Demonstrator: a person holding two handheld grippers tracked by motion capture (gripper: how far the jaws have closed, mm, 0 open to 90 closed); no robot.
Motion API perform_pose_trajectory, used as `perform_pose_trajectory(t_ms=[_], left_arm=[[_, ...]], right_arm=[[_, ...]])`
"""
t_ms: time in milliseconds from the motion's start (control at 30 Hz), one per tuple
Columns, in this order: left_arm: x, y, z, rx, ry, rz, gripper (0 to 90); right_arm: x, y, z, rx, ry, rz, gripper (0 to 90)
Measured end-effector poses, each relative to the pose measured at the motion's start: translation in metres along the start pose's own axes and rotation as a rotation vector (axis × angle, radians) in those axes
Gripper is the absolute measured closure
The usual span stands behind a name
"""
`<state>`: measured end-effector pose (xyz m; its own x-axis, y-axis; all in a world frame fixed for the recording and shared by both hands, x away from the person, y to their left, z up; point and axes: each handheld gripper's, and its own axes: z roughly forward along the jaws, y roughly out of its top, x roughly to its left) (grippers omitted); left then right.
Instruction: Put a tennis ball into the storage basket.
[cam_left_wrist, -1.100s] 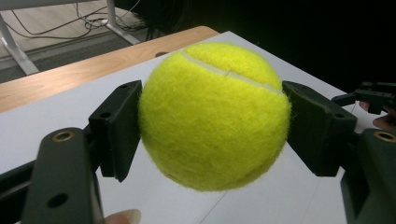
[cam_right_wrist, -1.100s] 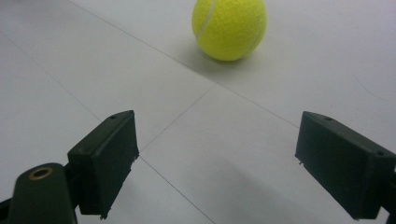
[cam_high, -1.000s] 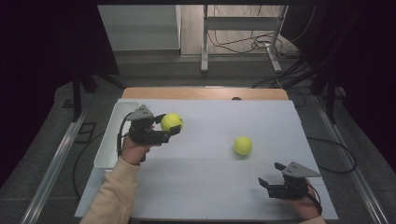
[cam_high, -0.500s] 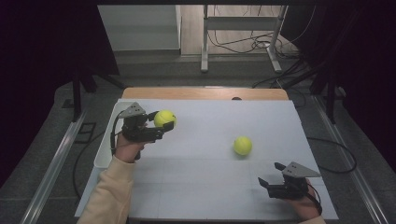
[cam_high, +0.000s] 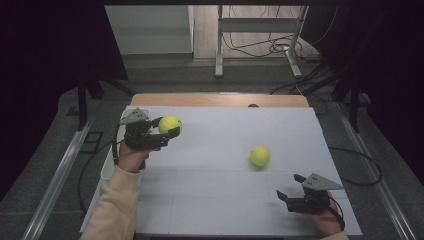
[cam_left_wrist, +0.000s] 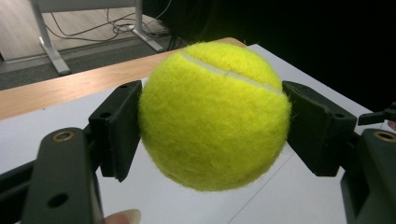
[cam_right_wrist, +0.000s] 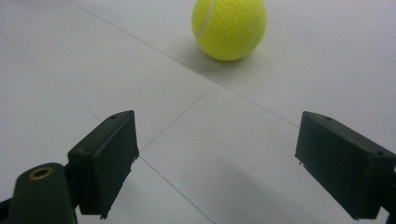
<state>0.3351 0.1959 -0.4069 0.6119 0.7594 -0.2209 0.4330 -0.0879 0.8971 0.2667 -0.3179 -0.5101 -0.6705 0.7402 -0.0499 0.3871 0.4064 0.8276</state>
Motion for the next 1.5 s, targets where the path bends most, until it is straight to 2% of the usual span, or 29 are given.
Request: perform_pose_trajectory(t_ms=[633, 1100, 1367, 1500], left_arm=[[0.021, 0.001, -0.021, -0.041, 0.076, -0.032, 26.1], [0.036, -0.001, -0.028, -0.051, 0.119, -0.059, 26.1], [0.046, -0.001, -0.031, -0.045, 0.166, -0.063, 26.1], [0.055, -0.001, -0.033, -0.052, 0.191, -0.084, 26.1]], right_arm=[[0.000, 0.000, 0.000, 0.001, -0.001, 0.000, 13.6], [0.000, 0.000, 0.000, -0.001, 0.000, 0.000, 13.6], [0.000, 0.000, 0.000, 0.001, -0.004, 0.001, 13.6], [0.000, 0.000, 0.000, 0.004, -0.005, 0.002, 13.6]])
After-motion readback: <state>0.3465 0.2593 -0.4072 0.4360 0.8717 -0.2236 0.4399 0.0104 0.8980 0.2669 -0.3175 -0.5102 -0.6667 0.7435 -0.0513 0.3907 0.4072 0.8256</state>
